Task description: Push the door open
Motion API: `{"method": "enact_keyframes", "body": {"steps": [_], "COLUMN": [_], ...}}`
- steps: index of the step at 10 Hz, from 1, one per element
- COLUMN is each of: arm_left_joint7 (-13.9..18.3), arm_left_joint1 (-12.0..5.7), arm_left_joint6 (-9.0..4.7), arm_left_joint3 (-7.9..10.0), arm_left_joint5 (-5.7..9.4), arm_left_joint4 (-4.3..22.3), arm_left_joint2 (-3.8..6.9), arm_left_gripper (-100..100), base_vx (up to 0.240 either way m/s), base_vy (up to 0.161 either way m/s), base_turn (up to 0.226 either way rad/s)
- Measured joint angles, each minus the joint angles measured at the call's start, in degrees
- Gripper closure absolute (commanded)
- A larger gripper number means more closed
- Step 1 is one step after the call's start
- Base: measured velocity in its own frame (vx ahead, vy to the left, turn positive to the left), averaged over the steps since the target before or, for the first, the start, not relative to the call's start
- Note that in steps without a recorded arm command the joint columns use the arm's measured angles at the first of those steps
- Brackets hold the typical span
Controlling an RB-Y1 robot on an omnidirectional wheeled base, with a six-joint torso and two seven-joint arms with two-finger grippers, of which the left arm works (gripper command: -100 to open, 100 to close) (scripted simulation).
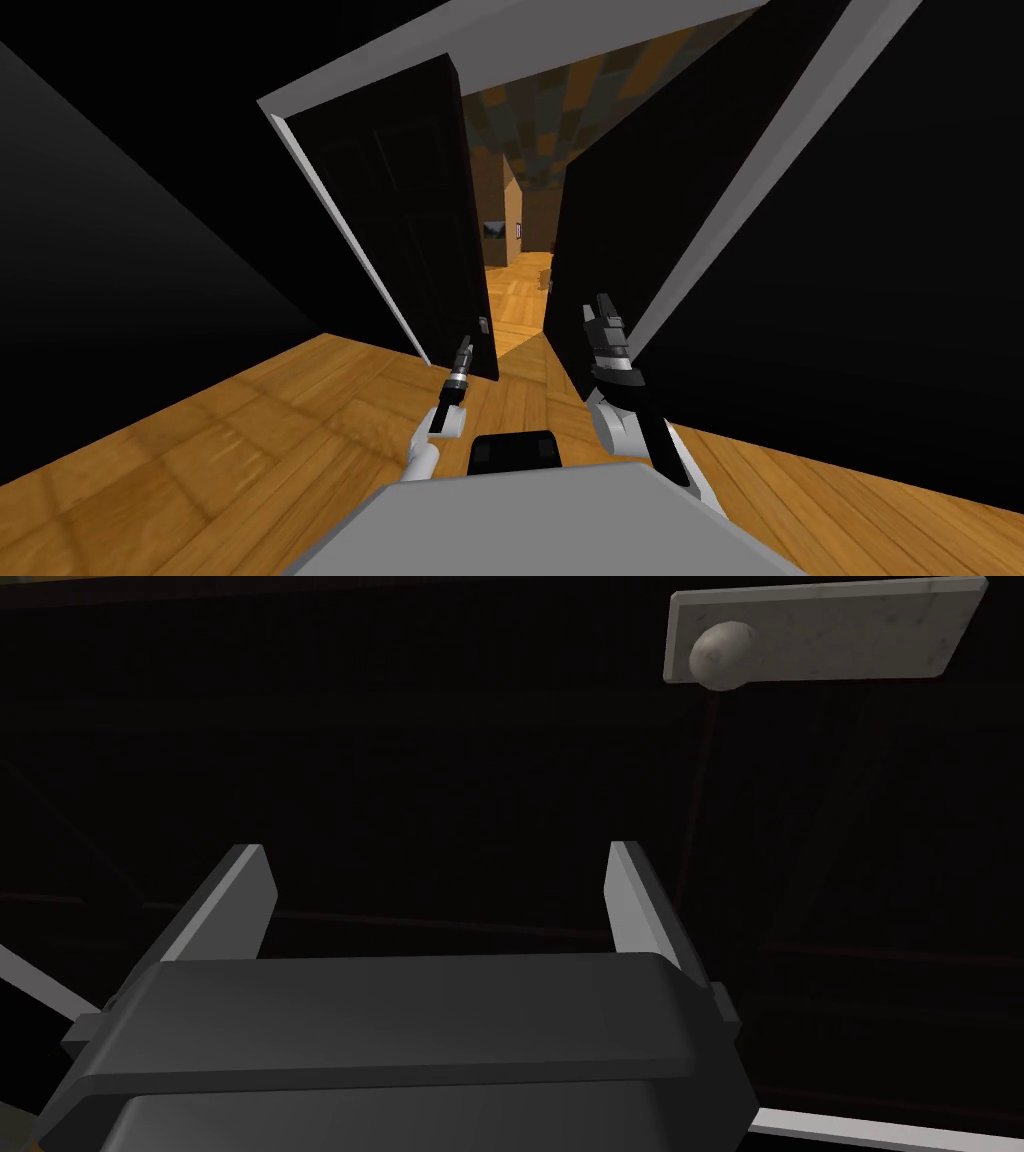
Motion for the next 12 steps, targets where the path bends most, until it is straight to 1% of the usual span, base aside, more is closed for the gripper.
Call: {"method": "enact_keyframes", "body": {"steps": [1,2,3,5,6,7,8,9,11,12], "arm_left_joint7": [0.2,0.4,0.7,1.0,1.1,1.0,1.3,1.5,1.7,1.9], "arm_left_joint1": [-0.7,-0.89,-1.56,-3.22,-4.17,-4.53,-5.0,-5.04,-5.97,-6.52], "arm_left_joint6": [-0.36,-0.47,-0.67,-1.28,-1.66,-1.88,-2.05,-1.89,-2.08,-2.42], "arm_left_joint3": [0.12,0.1,0.13,0.24,0.34,0.31,0.3,0.21,0.31,0.34], "arm_left_joint5": [0.14,0.24,0.4,0.68,0.84,0.91,1.04,1.1,1.27,1.37], "arm_left_joint4": [1.6,2.6,4.3,8.2,10.6,12.1,13.6,14.2,16.2,17.7], "arm_left_joint2": [0.14,0.15,0.2,-0.27,-0.46,-0.87,-0.8,-0.98,-1.11,-1.22], "arm_left_gripper": [-100,-100,-100,-100,-100,-100,-100,-100,-100,-100], "base_vx": [0.017,0.02,0.034,0.05,0.037,0.029,0.034,0.022,0.021,0.032], "base_vy": [0.059,0.092,0.106,0.13,0.121,0.105,0.099,0.058,0.053,0.084], "base_turn": [-0.078,-0.16,-0.166,-0.141,-0.109,-0.13,-0.102,-0.041,-0.092,-0.095]}}
